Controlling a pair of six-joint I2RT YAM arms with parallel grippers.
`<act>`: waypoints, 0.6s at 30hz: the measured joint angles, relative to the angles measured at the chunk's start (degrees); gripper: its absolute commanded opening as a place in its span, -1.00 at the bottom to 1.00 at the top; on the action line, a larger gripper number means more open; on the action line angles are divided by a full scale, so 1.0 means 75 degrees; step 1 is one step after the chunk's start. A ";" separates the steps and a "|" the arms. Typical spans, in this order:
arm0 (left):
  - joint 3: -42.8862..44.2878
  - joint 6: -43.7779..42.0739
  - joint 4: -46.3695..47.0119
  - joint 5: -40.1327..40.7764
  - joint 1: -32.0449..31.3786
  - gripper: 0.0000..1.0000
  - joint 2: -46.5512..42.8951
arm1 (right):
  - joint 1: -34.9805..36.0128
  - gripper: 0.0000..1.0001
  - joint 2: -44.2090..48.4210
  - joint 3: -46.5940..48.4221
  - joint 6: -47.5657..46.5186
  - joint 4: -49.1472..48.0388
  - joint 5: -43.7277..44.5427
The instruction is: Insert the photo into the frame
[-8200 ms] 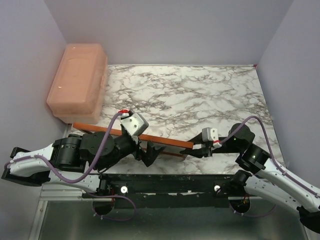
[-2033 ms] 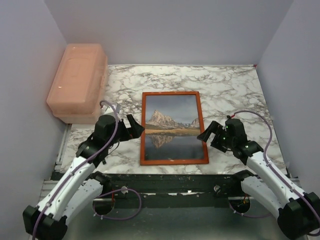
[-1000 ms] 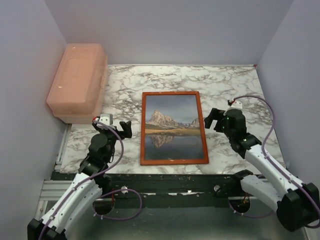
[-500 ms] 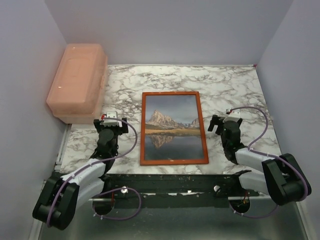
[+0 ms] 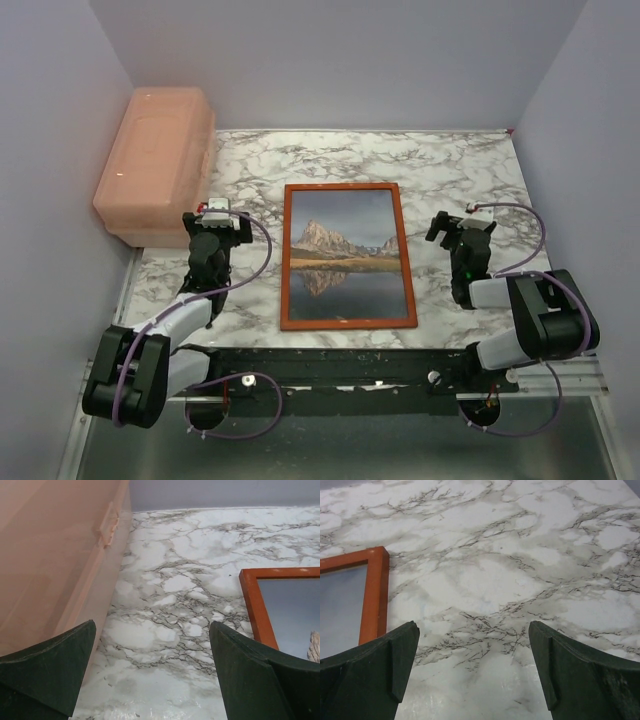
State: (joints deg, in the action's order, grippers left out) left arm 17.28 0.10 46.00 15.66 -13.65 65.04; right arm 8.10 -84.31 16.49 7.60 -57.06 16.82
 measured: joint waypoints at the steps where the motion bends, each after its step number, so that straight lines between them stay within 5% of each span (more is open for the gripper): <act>1: -0.0006 0.0055 -0.0047 -0.0137 0.0143 0.93 -0.0006 | -0.0090 1.00 0.0003 0.0015 0.0012 -0.0055 -0.0076; 5: -0.0160 -0.0003 0.0105 -0.0233 0.0361 0.97 -0.0038 | -0.0332 1.00 0.0210 0.0012 0.0166 0.0099 -0.0490; 12: -0.1644 -0.0560 0.3077 0.0026 0.0312 0.97 0.1070 | -0.0411 1.00 0.0935 -0.0376 0.0478 0.0085 -0.0938; 16: -0.1571 -0.0583 0.3558 0.0201 0.0414 0.97 0.1428 | -0.0557 1.00 0.0309 -0.0338 0.0411 -0.0309 -0.0982; 18: -0.1513 -0.0589 0.3864 0.0236 0.0428 0.97 0.1416 | -0.0597 1.00 -0.0507 -0.0446 0.0356 -0.1480 -0.0994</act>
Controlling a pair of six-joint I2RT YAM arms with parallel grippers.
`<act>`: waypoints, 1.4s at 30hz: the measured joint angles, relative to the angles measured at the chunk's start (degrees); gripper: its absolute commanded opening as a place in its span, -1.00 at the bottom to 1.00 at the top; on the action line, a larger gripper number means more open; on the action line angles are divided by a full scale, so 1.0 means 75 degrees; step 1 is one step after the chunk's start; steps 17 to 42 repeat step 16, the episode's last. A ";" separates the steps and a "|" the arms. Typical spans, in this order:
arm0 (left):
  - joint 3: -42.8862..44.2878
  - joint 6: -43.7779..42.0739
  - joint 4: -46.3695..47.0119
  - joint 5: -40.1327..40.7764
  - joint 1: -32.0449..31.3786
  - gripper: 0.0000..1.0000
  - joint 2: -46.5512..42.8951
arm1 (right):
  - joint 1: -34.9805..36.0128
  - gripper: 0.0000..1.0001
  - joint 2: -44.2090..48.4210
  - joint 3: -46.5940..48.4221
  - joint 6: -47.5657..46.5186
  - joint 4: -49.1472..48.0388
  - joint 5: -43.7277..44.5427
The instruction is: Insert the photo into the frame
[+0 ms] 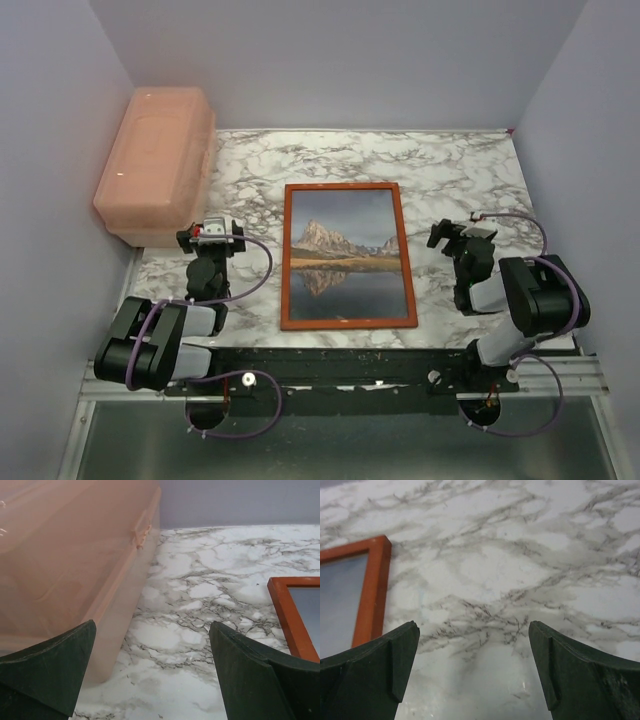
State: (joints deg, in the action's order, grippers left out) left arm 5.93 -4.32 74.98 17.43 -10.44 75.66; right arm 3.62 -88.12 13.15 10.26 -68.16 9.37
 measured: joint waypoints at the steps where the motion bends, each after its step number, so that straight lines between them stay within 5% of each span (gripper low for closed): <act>1: 0.0003 -0.0003 0.0105 0.0012 0.0000 0.97 0.0000 | 0.0000 1.00 -0.0347 -0.0067 -0.0015 -0.0332 -0.0006; 42: 0.0122 0.0090 0.0213 0.0216 0.0061 0.97 -0.0003 | 0.0000 1.00 -0.0606 -0.0061 -0.0189 -0.0775 -0.0082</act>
